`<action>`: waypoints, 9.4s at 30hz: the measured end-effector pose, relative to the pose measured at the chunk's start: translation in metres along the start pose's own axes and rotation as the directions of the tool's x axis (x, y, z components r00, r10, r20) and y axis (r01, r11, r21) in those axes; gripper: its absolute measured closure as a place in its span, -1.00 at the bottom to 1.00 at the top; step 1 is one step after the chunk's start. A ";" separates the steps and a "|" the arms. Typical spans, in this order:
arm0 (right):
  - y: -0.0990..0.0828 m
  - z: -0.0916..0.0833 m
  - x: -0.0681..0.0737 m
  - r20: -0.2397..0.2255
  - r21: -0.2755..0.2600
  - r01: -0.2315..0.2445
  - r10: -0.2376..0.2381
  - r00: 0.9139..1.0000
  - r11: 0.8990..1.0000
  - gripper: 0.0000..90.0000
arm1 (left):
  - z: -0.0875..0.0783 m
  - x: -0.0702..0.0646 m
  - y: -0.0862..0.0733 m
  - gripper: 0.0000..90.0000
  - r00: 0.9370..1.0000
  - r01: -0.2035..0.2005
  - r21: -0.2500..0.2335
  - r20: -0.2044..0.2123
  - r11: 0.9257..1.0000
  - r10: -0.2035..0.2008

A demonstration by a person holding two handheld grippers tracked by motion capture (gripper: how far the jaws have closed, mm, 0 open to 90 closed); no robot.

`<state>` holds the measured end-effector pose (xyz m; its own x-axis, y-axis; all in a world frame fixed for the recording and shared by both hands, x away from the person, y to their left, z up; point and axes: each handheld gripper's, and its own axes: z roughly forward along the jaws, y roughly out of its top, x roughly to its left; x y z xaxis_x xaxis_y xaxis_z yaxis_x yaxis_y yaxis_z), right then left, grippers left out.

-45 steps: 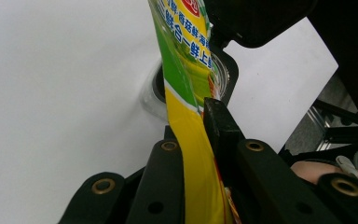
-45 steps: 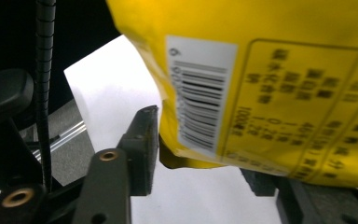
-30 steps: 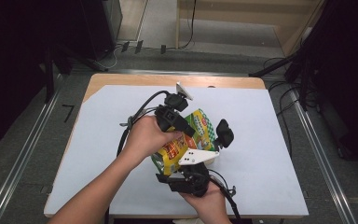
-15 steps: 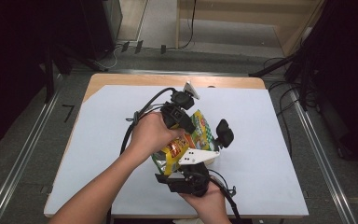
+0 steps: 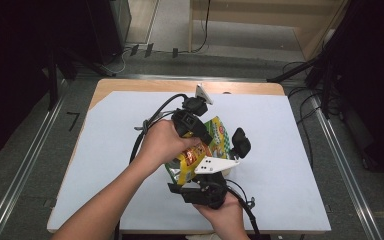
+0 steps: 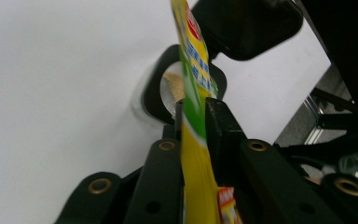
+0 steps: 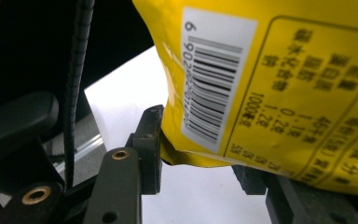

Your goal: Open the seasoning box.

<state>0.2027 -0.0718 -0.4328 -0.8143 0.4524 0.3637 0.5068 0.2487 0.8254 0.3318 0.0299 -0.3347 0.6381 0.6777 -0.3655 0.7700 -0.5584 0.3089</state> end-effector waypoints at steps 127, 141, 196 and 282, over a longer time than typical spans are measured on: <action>0.020 0.025 0.010 0.138 -0.016 0.138 -0.134 0.981 0.990 0.43 | -0.022 0.018 0.006 0.82 0.997 -0.038 -0.102 -0.064 0.994 0.032; 0.019 0.025 0.009 0.130 -0.011 0.141 -0.138 0.982 0.990 0.43 | -0.021 0.021 0.005 0.82 0.998 -0.029 -0.099 -0.056 0.995 0.024; 0.019 0.024 0.004 0.147 -0.001 0.154 -0.152 0.977 0.988 0.44 | -0.020 0.020 0.005 0.82 0.998 -0.040 -0.137 -0.049 0.990 0.034; 0.018 0.021 0.002 0.147 -0.007 0.156 -0.153 0.977 0.988 0.49 | -0.017 0.018 0.010 0.80 0.998 -0.044 -0.126 -0.047 0.991 0.038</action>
<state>0.2162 -0.0484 -0.4266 -0.8320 0.5296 0.1656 0.3718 0.3105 0.8749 0.3508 0.0443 -0.3235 0.6660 0.6778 -0.3116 0.7344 -0.5225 0.4332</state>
